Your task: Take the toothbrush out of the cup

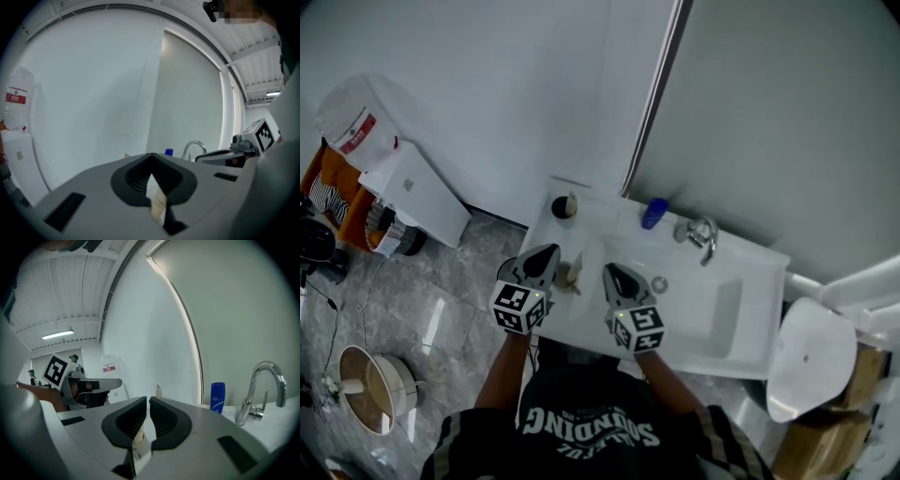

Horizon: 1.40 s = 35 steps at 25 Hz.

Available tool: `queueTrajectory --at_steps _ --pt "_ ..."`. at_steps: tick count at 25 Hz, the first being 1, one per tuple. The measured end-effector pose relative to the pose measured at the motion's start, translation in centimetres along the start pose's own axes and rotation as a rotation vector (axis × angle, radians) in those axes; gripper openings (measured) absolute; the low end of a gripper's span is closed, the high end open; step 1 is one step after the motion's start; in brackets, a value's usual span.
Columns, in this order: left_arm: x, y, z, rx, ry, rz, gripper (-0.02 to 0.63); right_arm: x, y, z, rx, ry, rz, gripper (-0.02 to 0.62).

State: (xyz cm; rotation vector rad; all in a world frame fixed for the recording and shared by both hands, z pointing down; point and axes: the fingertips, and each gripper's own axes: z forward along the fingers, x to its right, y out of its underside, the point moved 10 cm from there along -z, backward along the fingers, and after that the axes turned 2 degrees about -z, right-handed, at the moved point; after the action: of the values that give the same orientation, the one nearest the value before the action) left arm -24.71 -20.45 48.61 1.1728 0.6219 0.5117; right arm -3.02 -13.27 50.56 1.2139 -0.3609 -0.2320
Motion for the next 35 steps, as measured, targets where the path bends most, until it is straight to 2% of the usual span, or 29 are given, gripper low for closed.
queueTrajectory --at_steps 1,4,11,23,32,35 --pt "-0.4 0.2 -0.2 -0.008 0.000 -0.003 0.000 -0.4 0.3 0.4 -0.012 -0.002 -0.003 0.007" --pt "-1.9 0.7 -0.9 -0.033 -0.008 -0.003 0.000 -1.5 1.5 1.5 -0.052 -0.008 0.005 0.081" --pt "-4.6 1.3 -2.0 -0.047 -0.024 -0.021 -0.001 -3.2 4.2 3.8 -0.151 -0.018 0.026 0.166" --pt "-6.0 2.2 -4.2 -0.057 -0.058 -0.042 -0.001 -3.5 9.0 7.2 -0.298 -0.013 0.046 0.170" --pt "-7.2 2.8 -6.7 -0.062 -0.111 -0.058 -0.001 -3.4 10.4 9.1 -0.333 -0.023 0.068 0.169" --pt "-7.5 2.8 -7.2 -0.065 -0.122 -0.063 -0.001 -3.4 10.3 9.5 -0.339 -0.013 0.047 0.113"
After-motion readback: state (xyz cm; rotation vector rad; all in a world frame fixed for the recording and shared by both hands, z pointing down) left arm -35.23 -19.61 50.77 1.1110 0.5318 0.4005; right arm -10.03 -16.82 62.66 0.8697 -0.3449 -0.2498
